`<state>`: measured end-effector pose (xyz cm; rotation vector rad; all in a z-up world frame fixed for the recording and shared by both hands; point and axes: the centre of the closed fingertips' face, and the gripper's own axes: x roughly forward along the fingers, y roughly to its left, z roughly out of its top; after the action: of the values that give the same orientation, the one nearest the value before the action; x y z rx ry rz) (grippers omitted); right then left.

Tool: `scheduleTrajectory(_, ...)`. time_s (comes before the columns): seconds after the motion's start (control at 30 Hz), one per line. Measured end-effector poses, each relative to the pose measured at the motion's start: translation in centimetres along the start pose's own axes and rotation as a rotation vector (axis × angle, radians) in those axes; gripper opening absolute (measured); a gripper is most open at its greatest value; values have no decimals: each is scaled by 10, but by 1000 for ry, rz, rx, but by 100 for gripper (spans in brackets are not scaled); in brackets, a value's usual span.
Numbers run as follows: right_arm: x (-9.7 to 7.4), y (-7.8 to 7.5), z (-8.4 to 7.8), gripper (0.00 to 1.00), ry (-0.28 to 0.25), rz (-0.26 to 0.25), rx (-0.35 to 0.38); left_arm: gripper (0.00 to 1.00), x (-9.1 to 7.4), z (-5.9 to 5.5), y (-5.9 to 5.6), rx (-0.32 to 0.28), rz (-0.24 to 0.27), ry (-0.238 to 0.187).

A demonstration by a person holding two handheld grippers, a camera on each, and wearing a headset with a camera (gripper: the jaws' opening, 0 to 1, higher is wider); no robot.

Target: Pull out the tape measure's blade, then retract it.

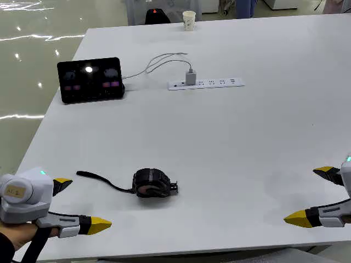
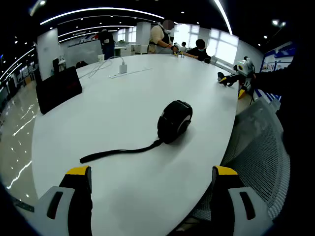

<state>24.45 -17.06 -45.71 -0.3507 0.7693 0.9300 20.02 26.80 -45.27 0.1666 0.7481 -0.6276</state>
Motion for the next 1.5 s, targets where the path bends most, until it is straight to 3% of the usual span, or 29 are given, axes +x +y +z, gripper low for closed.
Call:
scheduleTrajectory(0.17,0,0,-2,99,2,-3,0,99,1,0,3,-10,5,-3)
scheduleTrajectory(0.53,4,2,-7,99,9,1,0,99,5,-9,3,8,7,37)
scheduleTrajectory(0.73,10,-3,-4,99,-13,-3,-21,99,9,-8,6,14,0,41)
scheduleTrajectory(0.83,15,1,4,99,-59,30,-64,98,12,-8,6,24,-7,54)
scheduleTrajectory(0.97,24,3,6,99,-42,30,-71,97,19,-7,-1,21,-39,69)
scheduleTrajectory(1.1,34,9,11,99,-42,54,-84,98,30,-8,-12,78,-70,107)
scheduleTrajectory(1.23,43,13,14,99,-25,70,-116,96,40,4,-26,32,-147,82)
scheduleTrajectory(1.3,50,14,15,99,-17,76,-143,98,46,9,-23,44,-131,85)
scheduleTrajectory(1.37,55,11,17,99,4,50,-178,97,51,15,-23,63,-130,91)
scheduleTrajectory(1.5,60,16,24,99,-3,76,-174,97,57,26,-27,93,-149,94)
